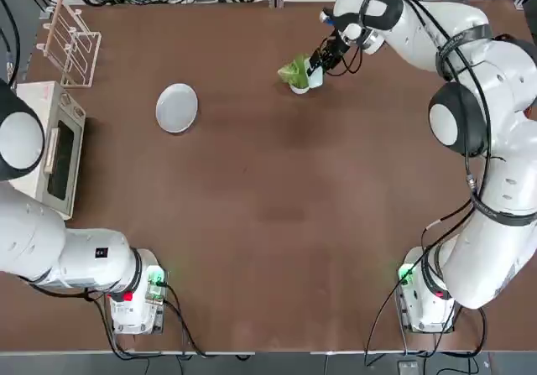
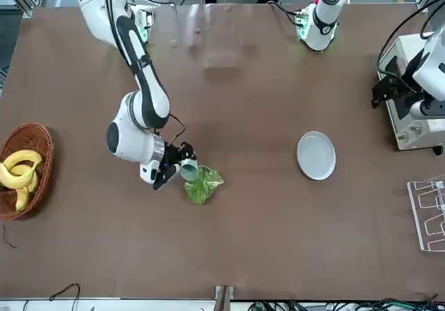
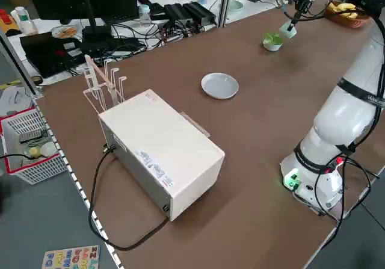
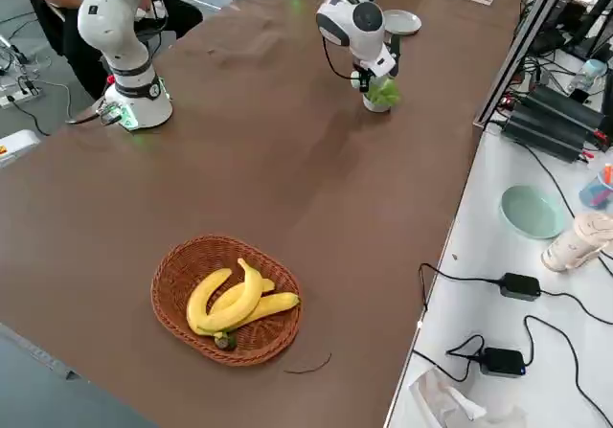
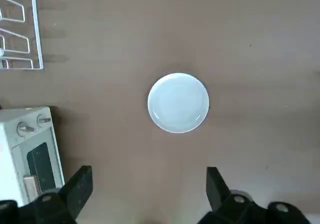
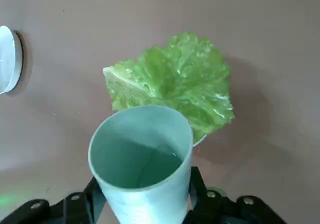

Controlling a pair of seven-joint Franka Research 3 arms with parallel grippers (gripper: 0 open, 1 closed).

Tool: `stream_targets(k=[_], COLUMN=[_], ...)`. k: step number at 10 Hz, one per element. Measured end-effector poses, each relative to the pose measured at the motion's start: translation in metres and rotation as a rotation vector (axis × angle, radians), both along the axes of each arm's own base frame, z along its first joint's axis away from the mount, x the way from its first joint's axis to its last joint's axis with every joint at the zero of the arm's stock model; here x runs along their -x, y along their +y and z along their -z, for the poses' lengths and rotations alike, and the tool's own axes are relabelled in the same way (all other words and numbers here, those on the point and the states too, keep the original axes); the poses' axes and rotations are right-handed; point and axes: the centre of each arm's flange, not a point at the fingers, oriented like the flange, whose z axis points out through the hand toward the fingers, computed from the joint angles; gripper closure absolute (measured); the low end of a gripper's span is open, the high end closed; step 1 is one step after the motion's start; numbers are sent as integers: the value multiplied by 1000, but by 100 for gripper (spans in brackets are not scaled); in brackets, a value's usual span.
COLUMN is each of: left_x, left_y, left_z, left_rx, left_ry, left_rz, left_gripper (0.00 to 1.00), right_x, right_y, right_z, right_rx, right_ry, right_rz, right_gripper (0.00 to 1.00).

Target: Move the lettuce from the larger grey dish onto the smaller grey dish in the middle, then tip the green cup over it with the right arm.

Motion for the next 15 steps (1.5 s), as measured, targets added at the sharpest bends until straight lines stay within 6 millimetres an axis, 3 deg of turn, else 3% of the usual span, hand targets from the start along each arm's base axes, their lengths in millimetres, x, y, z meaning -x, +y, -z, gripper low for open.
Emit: stream_targets(k=[11, 12, 15], left_x=[6, 6, 3], left_y=[-2, 4, 55], left_z=[3, 3, -7], left_rx=[2, 5, 50], left_ry=[52, 52, 27], left_rz=[60, 50, -35], left_gripper=[0, 0, 0], right_x=[-23, -25, -27], right_y=[17, 19, 23], right_z=[-16, -17, -15], right_rx=[13, 13, 22], right_ry=[180, 189, 232], right_rz=[132, 143, 185], right_gripper=[31, 31, 31])
